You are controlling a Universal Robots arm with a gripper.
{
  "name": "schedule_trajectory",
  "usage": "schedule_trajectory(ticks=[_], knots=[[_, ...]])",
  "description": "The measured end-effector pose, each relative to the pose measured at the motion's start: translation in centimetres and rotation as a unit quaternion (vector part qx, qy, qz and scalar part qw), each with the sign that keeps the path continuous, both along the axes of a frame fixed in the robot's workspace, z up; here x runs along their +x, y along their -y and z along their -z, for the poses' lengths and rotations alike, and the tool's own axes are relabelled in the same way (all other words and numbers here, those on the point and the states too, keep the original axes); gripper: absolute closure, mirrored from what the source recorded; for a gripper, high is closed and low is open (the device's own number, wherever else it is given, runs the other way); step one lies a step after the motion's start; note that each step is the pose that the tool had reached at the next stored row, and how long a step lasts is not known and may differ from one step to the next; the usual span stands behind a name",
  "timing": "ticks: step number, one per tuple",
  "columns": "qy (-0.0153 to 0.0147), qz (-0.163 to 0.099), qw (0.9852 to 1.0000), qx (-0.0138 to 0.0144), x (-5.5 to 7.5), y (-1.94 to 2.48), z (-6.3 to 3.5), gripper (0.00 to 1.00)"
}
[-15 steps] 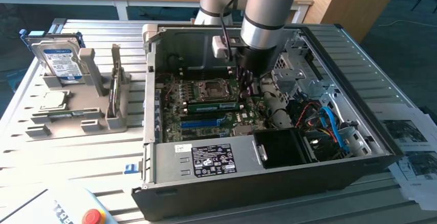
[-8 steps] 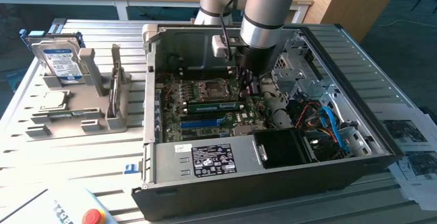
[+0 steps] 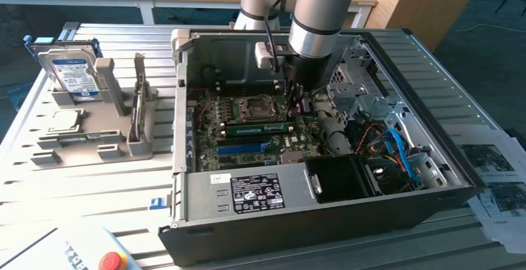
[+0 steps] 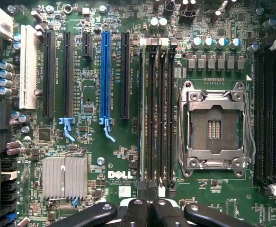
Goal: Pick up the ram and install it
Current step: 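Press down the ram until it locks into place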
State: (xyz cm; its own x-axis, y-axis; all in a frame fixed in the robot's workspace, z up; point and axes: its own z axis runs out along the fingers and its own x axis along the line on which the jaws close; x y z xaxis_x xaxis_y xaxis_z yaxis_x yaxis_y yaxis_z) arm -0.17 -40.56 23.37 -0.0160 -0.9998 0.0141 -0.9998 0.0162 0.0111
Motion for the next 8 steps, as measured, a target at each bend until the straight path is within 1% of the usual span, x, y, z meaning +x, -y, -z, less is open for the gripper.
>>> schedule_trajectory(ticks=[8], knots=[[0.0,0.0,1.0,0.0001,0.0,0.0,0.48,0.9]])
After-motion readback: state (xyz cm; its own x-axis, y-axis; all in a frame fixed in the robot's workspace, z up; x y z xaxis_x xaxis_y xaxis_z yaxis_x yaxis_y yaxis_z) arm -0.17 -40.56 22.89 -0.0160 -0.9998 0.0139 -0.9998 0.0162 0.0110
